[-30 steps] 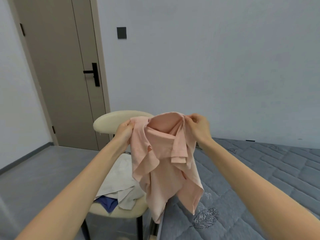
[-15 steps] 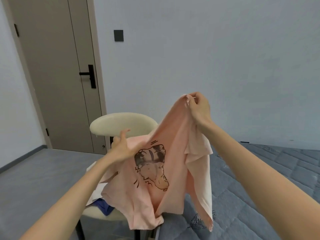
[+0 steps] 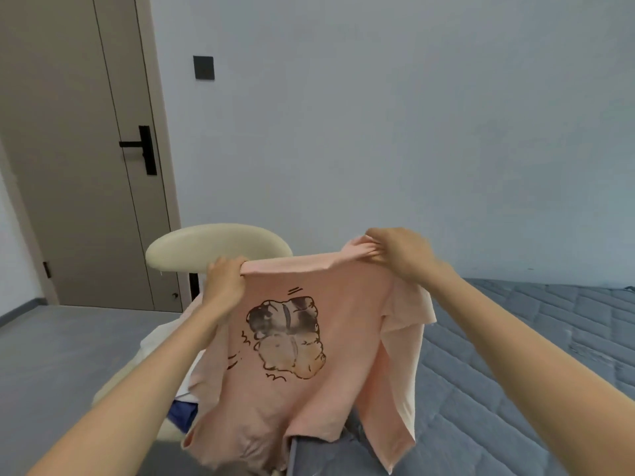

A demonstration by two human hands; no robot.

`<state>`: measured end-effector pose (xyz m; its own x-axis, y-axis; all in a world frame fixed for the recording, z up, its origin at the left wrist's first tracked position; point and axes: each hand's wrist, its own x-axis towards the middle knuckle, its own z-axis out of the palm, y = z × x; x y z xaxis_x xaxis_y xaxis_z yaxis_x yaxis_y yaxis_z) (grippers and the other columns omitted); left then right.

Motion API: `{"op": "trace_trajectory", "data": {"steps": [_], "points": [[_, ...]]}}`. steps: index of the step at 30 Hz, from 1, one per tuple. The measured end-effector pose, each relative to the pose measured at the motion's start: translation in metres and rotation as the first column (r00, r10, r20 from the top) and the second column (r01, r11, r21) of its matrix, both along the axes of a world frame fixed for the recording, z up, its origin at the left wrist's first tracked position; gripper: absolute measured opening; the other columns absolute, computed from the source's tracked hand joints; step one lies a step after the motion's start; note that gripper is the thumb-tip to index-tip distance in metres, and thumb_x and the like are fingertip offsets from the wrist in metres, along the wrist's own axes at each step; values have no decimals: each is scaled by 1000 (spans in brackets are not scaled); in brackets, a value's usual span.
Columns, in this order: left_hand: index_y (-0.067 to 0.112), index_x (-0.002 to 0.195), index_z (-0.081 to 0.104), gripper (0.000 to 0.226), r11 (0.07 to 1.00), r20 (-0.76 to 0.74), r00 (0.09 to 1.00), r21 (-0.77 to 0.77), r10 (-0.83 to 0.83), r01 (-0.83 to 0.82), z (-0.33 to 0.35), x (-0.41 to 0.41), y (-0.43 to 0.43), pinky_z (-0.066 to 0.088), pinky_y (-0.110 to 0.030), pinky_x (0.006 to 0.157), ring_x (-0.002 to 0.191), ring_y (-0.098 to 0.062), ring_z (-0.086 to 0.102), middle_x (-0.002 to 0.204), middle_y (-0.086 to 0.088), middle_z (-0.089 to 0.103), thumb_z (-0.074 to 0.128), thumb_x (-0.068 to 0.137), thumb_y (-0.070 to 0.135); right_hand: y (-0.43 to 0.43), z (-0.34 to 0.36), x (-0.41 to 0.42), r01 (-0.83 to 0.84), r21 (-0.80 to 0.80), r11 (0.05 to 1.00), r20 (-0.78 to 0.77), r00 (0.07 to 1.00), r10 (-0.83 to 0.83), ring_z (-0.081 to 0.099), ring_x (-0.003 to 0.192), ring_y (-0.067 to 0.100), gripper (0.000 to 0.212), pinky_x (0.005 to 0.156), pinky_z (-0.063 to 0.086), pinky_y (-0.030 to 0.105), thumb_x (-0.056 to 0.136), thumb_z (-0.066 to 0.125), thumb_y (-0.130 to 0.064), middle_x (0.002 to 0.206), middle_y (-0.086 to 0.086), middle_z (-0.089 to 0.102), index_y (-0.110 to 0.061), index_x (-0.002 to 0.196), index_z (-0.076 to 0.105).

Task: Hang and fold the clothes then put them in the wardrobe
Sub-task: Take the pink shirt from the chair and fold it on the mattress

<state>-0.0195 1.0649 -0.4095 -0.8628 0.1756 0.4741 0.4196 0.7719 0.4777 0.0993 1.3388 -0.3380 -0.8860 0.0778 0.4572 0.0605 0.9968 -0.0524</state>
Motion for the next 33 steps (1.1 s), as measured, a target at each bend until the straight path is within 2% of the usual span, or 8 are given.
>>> {"op": "trace_trajectory", "data": {"steps": [6,12,17,20,22,25,28,33], "points": [[8,102,60,33,989,-134,991,142,-12,31,32,6,29,37,-34,67,85,-30,54,101,-13,65,35,85,-5,28,37,45,126,-228,965,-271,944,-187,57,76,29,15,56,34,32,85,57,-23,76,6,63,-11,77,60],[11,111,56,40,963,-201,979,268,36,20,100,18,69,34,-36,71,98,-40,56,109,-20,61,35,82,-7,35,78,90,362,-186,913,-535,742,-403,56,85,31,15,61,29,29,90,51,-20,87,6,53,-15,88,65],[11,111,52,48,858,-312,949,496,30,136,151,52,103,37,-37,72,97,-38,55,108,-18,61,30,77,-13,45,115,132,437,-186,880,-737,531,-419,49,100,30,27,80,27,33,85,48,-8,103,10,58,-16,106,64],[9,113,54,54,814,-441,896,536,42,226,168,78,120,37,-41,84,102,-37,51,108,-19,60,29,72,-18,49,124,151,460,-210,863,-838,369,-401,50,97,29,30,78,25,31,79,48,-4,100,8,59,-16,101,65],[8,112,55,56,816,-490,870,524,55,244,168,89,128,33,-39,86,104,-37,49,107,-18,60,30,70,-19,53,123,155,479,-216,851,-851,334,-405,50,97,29,31,77,23,31,76,47,-3,99,7,60,-17,99,64],[8,110,55,56,853,-488,873,451,-8,261,156,87,138,30,-36,86,104,-34,48,107,-16,61,31,68,-20,66,109,154,515,-233,825,-812,363,-457,49,99,29,33,77,22,31,77,47,-2,101,6,59,-18,101,63],[9,111,55,52,930,-427,890,236,-160,281,124,73,147,32,-37,82,102,-35,51,106,-15,62,33,71,-17,89,72,146,569,-238,787,-681,480,-553,48,103,28,32,80,23,33,82,47,-5,106,6,59,-20,107,62],[10,115,54,37,896,-78,894,-91,-442,435,40,44,164,40,-36,83,106,-32,54,115,-14,60,48,82,-3,127,-26,130,645,-230,729,-319,658,-682,50,104,29,27,85,29,36,85,49,-13,107,8,61,-16,109,61]]}}
